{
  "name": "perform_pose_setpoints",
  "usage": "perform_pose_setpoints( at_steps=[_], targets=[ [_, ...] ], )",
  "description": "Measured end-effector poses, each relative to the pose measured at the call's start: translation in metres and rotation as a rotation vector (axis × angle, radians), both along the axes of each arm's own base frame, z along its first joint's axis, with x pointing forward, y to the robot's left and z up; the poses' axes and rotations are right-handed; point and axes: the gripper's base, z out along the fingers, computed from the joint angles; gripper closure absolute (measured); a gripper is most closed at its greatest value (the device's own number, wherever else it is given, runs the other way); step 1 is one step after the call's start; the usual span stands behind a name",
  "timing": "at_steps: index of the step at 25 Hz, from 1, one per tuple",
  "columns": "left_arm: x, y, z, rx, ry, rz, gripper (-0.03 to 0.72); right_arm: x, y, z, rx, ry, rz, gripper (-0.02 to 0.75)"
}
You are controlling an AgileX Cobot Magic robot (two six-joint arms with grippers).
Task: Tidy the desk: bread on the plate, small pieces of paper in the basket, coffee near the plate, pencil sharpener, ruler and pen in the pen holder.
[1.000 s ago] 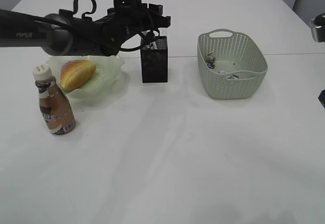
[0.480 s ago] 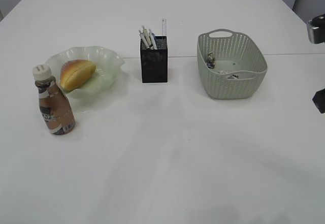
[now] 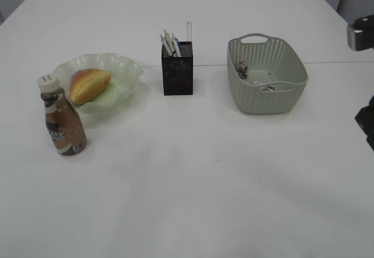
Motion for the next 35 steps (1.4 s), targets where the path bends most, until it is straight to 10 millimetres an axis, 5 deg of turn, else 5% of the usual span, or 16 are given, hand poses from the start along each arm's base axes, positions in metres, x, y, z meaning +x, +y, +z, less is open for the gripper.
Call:
perform_pose_setpoints(
  at_steps=[7, 12, 18, 25, 31, 35],
  targets=[
    [-0.038, 0.046, 0.025, 0.147, 0.113, 0.221, 0.279, -0.030, 0.012, 0.032, 0.228, -0.117, 0.205, 0.336],
    [-0.078, 0.061, 0.048, 0.119, 0.161, 0.252, 0.281, -0.065, 0.008, 0.062, 0.323, -0.254, 0.265, 0.336],
    [-0.145, 0.074, 0.087, -0.036, 0.155, 0.198, 0.281, -0.097, -0.002, 0.083, 0.383, -0.380, 0.225, 0.286],
    [-0.246, 0.092, 0.133, -0.277, 0.012, 0.039, 0.281, -0.118, -0.008, 0.091, 0.416, -0.433, 0.211, 0.249],
    [-0.324, 0.119, 0.150, -0.345, -0.165, -0.003, 0.281, -0.117, -0.012, 0.091, 0.381, -0.445, 0.196, 0.249],
    [-0.361, 0.132, 0.144, -0.313, -0.251, -0.039, 0.281, -0.112, -0.017, 0.097, 0.345, -0.550, 0.157, 0.249]
  ],
)
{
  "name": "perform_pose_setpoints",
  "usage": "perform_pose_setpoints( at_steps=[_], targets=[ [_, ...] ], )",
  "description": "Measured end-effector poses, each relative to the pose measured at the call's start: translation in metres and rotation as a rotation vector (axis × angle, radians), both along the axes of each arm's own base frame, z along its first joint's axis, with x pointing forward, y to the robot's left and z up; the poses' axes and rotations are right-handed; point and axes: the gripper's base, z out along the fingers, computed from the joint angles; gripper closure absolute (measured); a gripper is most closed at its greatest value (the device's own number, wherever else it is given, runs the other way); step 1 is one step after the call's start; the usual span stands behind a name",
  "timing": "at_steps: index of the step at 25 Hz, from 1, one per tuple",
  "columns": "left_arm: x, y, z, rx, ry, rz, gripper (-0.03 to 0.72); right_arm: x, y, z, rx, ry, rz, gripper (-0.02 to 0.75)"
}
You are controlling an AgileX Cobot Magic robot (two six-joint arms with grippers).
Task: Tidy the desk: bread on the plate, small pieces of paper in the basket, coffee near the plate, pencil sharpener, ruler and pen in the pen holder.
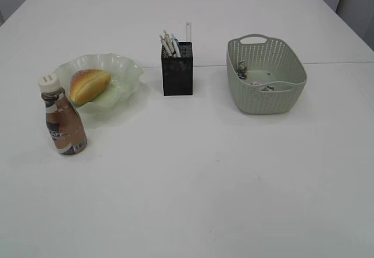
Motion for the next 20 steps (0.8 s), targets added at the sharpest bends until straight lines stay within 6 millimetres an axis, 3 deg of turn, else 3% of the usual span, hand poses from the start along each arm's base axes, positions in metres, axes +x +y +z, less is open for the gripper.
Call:
perform_pose_setpoints(
  at_steps=[2, 7, 13, 15, 20],
  targets=[
    [-0.008, 0.003, -0.016, 0.018, 0.013, -0.004, 0.281, -0.004, -0.003, 0.003, 0.007, -0.064, -0.010, 0.249],
    [-0.024, 0.009, -0.094, 0.093, 0.121, -0.015, 0.281, -0.033, -0.014, -0.013, 0.013, -0.150, -0.020, 0.248],
    [-0.083, 0.035, -0.176, 0.114, -0.010, 0.016, 0.283, -0.075, -0.031, -0.048, 0.013, -0.226, -0.033, 0.248],
    [-0.082, 0.037, -0.190, 0.144, 0.005, 0.033, 0.286, -0.092, -0.037, -0.058, 0.020, -0.261, -0.038, 0.248],
    [-0.056, 0.026, -0.221, 0.287, 0.086, -0.018, 0.298, -0.127, -0.048, -0.081, 0.014, -0.229, -0.040, 0.248]
  ],
)
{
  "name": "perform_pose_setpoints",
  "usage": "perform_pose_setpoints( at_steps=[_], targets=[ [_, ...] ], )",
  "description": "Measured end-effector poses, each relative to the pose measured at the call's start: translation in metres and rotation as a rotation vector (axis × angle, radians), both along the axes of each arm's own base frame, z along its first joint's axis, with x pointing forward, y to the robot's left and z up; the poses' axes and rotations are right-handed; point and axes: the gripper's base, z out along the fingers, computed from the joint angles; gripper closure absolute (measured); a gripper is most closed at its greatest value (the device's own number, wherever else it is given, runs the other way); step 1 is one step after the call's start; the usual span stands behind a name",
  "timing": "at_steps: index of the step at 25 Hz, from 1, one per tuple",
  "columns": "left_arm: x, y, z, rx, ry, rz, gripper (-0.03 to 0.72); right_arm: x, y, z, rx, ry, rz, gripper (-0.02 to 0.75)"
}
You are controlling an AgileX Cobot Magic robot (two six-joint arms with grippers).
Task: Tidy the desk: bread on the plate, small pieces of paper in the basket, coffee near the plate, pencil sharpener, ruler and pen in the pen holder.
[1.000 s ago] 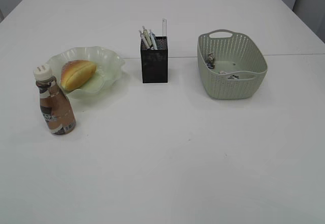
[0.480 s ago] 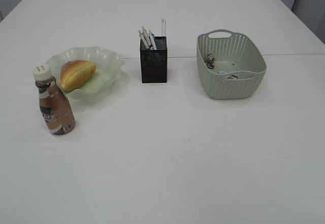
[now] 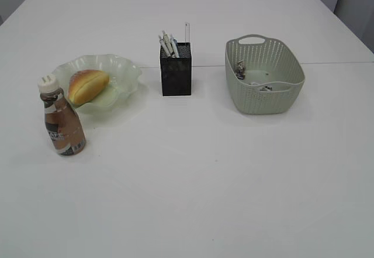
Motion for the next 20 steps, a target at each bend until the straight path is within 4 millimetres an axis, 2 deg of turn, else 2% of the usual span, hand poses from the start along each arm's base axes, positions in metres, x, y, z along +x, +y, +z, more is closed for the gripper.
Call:
perform_pose_setpoints(
  at_steps=[3, 6, 10, 14, 18, 20],
  targets=[
    [0.015, -0.006, -0.024, 0.045, 0.087, -0.009, 0.327, -0.018, -0.006, -0.008, -0.005, -0.016, 0.005, 0.248],
    [0.028, -0.012, -0.051, 0.078, 0.181, -0.023, 0.351, -0.023, -0.007, -0.010, 0.000, -0.029, 0.006, 0.248],
    [0.032, -0.014, -0.053, 0.064, 0.158, -0.028, 0.363, -0.018, -0.006, -0.017, -0.018, -0.003, 0.005, 0.248],
    [0.039, -0.016, -0.056, 0.040, 0.128, -0.014, 0.365, -0.009, -0.003, -0.033, -0.047, 0.041, 0.014, 0.248],
    [0.041, -0.015, -0.055, 0.021, 0.119, 0.007, 0.373, 0.003, 0.005, -0.050, -0.019, 0.064, 0.047, 0.248],
    [0.041, -0.015, -0.056, 0.022, 0.123, 0.011, 0.377, 0.004, 0.007, -0.052, -0.008, 0.064, 0.055, 0.248]
  ],
)
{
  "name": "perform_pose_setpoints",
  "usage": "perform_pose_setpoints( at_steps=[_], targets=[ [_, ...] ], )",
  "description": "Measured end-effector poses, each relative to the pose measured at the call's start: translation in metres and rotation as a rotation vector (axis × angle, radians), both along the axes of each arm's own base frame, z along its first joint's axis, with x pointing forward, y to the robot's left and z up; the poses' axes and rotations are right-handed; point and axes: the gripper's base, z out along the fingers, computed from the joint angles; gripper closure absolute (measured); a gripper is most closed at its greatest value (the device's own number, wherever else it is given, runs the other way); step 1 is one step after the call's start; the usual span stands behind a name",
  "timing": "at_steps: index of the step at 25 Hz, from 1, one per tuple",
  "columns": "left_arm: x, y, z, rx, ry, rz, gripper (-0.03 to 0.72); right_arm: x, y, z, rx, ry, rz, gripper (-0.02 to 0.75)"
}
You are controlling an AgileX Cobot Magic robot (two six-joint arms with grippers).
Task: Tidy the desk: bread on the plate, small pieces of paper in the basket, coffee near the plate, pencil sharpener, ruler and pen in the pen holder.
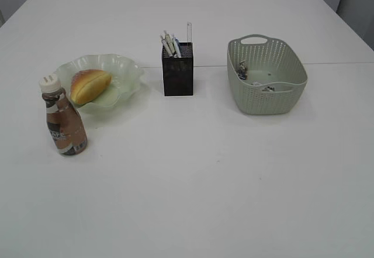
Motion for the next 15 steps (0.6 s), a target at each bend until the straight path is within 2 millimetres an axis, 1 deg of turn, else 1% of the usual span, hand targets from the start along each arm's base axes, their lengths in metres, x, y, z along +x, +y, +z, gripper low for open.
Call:
perform_pose_setpoints(
  at_steps=[11, 13, 15],
  targets=[
    [-0.0009, -0.0027, 0.0006, -0.037, 0.011, -0.008, 0.381, 0.0007, 0.0003, 0.0001, 0.002, -0.007, -0.008, 0.248],
    [-0.0007, -0.0031, 0.0006, -0.037, 0.010, 0.022, 0.381, 0.0007, 0.0007, 0.0002, 0.003, -0.008, -0.040, 0.248],
    [-0.0001, -0.0040, 0.0006, -0.039, 0.009, 0.087, 0.381, 0.0005, 0.0015, 0.0002, 0.002, -0.009, -0.115, 0.248]
  ],
)
